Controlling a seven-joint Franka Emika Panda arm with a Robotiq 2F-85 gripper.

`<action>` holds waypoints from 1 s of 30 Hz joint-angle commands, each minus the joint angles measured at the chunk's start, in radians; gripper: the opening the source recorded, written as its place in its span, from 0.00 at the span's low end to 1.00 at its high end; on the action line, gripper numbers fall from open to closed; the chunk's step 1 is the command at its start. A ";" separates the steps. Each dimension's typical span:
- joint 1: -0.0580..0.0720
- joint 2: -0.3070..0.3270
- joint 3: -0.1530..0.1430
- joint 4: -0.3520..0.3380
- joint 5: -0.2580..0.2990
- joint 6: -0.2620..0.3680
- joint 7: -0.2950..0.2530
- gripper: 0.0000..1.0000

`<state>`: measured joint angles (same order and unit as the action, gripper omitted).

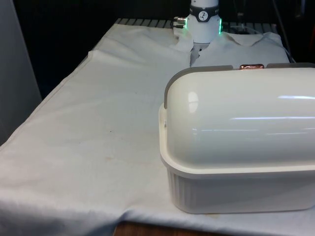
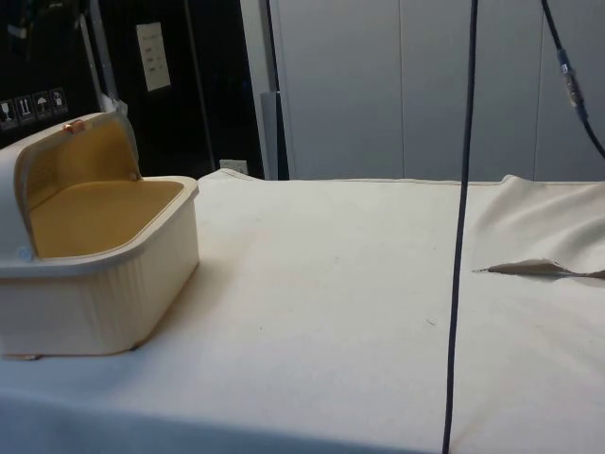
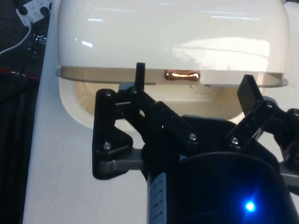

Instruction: Open the lid, then close it.

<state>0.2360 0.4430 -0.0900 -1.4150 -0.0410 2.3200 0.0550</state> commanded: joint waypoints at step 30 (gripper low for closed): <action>0.004 0.025 -0.004 -0.042 -0.013 0.141 0.005 0.00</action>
<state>0.2370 0.4630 -0.0900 -1.4550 -0.0480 2.4450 0.0550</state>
